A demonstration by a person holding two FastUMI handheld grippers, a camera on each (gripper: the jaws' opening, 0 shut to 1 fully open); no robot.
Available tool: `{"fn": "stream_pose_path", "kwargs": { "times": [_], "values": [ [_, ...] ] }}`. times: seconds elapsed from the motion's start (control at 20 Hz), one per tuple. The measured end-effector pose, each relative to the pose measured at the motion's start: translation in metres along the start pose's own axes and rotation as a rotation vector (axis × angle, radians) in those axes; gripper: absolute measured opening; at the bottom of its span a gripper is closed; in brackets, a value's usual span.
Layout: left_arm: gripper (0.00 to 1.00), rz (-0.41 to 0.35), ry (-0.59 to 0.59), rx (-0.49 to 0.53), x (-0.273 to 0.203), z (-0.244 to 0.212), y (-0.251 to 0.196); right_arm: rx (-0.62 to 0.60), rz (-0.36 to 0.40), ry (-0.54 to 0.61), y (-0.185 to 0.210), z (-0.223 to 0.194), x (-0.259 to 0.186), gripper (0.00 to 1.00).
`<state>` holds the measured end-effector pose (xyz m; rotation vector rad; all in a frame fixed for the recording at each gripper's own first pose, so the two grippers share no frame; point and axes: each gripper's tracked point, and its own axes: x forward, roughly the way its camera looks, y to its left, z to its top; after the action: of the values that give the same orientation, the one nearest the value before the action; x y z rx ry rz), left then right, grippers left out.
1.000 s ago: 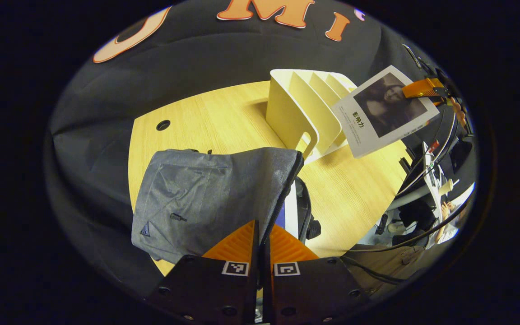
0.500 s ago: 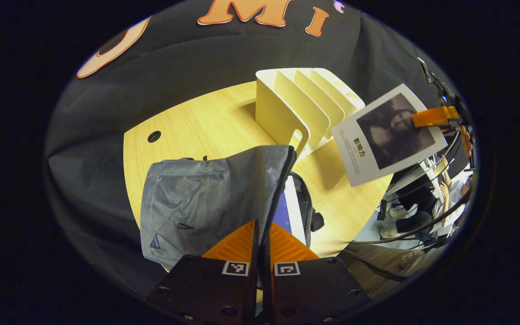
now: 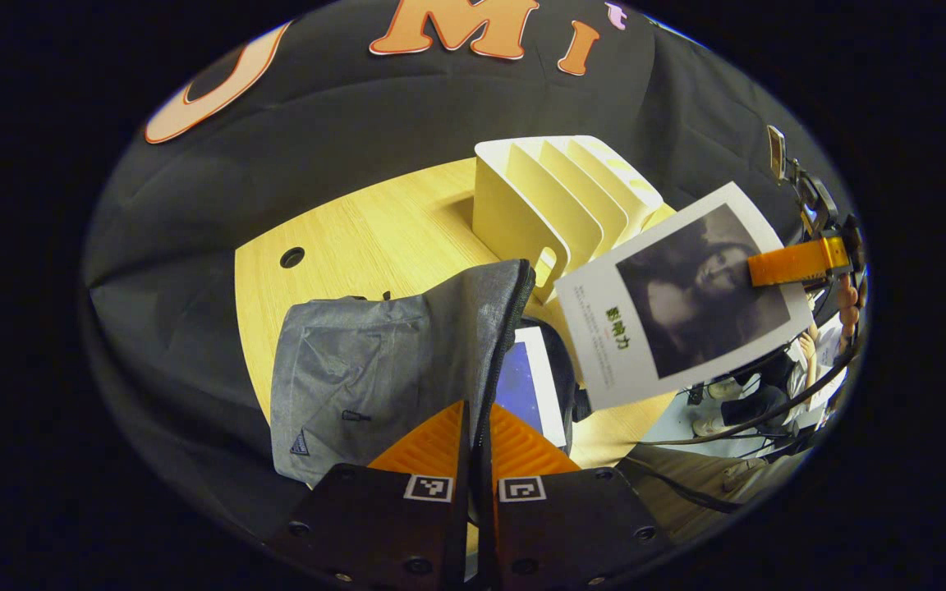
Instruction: Open the schoolbag, grab two books from the bookshelf and put them into the schoolbag.
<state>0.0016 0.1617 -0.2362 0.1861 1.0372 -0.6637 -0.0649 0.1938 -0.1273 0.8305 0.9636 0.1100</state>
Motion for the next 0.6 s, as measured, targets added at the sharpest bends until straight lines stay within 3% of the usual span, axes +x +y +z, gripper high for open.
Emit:
{"fn": "stream_pose_path", "kwargs": {
  "times": [0.2, 0.25, 0.3, 0.45, 0.6],
  "values": [
    [0.06, 0.000, -0.021, -0.029, -0.006, 0.001, 0.004, 0.016, 0.074, 0.034, 0.019, -0.014, 0.024, 0.34],
    [0.06, -0.001, -0.026, -0.036, -0.007, 0.001, 0.004, 0.024, 0.090, 0.044, 0.021, -0.019, 0.029, 0.29],
    [0.06, -0.001, -0.029, -0.042, -0.008, 0.002, 0.004, 0.034, 0.102, 0.052, 0.023, -0.022, 0.036, 0.34],
    [0.06, 0.009, -0.040, -0.046, -0.011, 0.006, 0.006, 0.082, 0.130, 0.043, 0.022, -0.026, 0.057, 0.34],
    [0.06, 0.014, -0.058, -0.118, -0.008, 0.006, 0.002, 0.163, 0.185, 0.048, 0.025, -0.035, 0.080, 0.34]
  ]
}}
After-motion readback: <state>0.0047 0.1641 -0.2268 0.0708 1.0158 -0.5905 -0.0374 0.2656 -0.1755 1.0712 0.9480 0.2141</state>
